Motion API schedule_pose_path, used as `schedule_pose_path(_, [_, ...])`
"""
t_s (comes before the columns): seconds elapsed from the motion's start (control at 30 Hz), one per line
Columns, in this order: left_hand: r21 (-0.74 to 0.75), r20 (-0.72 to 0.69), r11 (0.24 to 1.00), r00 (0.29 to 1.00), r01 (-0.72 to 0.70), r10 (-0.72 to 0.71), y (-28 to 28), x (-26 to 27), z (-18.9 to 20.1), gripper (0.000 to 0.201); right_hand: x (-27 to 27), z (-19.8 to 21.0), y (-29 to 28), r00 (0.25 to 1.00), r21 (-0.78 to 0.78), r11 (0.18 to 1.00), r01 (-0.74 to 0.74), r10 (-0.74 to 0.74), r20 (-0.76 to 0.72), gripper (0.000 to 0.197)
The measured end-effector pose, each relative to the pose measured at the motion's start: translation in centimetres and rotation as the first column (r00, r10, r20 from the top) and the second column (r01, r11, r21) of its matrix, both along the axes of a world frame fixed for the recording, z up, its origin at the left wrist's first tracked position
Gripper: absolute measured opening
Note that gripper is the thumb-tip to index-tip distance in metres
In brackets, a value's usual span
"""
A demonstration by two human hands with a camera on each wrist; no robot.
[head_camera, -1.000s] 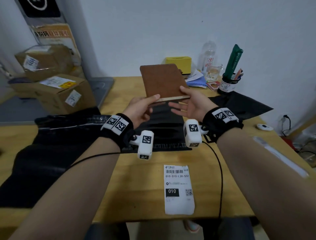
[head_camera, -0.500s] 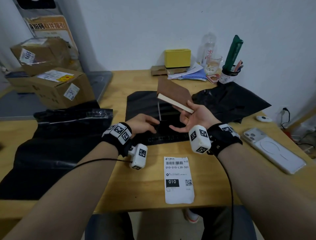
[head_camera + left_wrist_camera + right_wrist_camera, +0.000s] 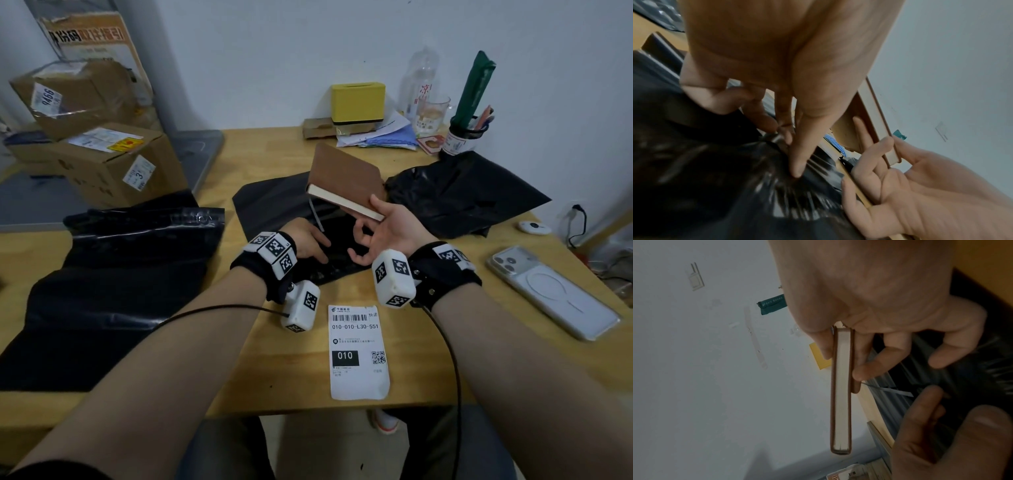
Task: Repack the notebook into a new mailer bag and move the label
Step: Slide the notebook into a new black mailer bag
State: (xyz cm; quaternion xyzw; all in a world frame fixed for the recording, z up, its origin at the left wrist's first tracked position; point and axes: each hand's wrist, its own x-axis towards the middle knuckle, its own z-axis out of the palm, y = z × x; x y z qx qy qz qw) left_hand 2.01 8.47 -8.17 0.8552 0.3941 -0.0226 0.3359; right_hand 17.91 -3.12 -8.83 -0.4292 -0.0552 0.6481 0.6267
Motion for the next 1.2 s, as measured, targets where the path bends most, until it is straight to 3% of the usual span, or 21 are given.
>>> schedule_pose_path(0.3, [-0.056, 0.039, 0.996, 0.997, -0.066, 0.068, 0.9, -0.5, -0.3, 0.023, -0.3, -0.3, 0.0, 0.999, 0.013, 0.999, 0.038, -0.038, 0.035, 0.059])
schedule_pose_path(0.47, [-0.157, 0.043, 0.969, 0.979, -0.190, 0.199, 1.3, -0.4, -0.1, 0.021, -0.8, 0.1, -0.5, 0.997, 0.036, 0.998, 0.059, -0.061, 0.050, 0.034])
schedule_pose_path(0.53, [-0.166, 0.053, 0.959, 0.969, -0.229, 0.241, 1.7, -0.3, -0.4, 0.022, -0.8, 0.1, -0.7, 0.997, 0.041, 0.997, 0.063, -0.065, 0.051, 0.034])
schedule_pose_path(0.67, [-0.153, 0.032, 0.978, 0.988, -0.144, 0.151, 0.9, -0.2, -0.1, 0.042, -0.6, 0.0, -1.0, 0.997, 0.054, 0.997, 0.056, -0.058, 0.046, 0.035])
schedule_pose_path(0.77, [-0.036, -0.064, 0.999, 0.998, -0.030, 0.027, 0.1, 0.2, -0.1, 0.067, -0.5, 0.0, -1.1, 0.997, 0.051, 0.997, 0.058, -0.060, 0.040, 0.034])
schedule_pose_path(0.83, [0.023, -0.085, 1.000, 0.996, 0.013, -0.011, -0.1, 0.7, -0.2, 0.070, -0.4, 0.0, -1.1, 0.998, 0.046, 0.997, 0.057, -0.058, 0.031, 0.035])
schedule_pose_path(1.0, [0.021, -0.070, 0.999, 0.997, 0.027, -0.026, -0.3, 1.6, -0.6, 0.050, -0.3, -0.2, -1.2, 0.998, 0.044, 0.998, 0.055, -0.056, 0.024, 0.037])
schedule_pose_path(1.2, [-0.066, 0.066, 0.979, 0.979, -0.191, 0.195, 0.3, 2.0, -1.2, 0.034, -0.2, -0.1, -1.3, 0.997, 0.033, 0.998, 0.056, -0.058, 0.051, 0.033])
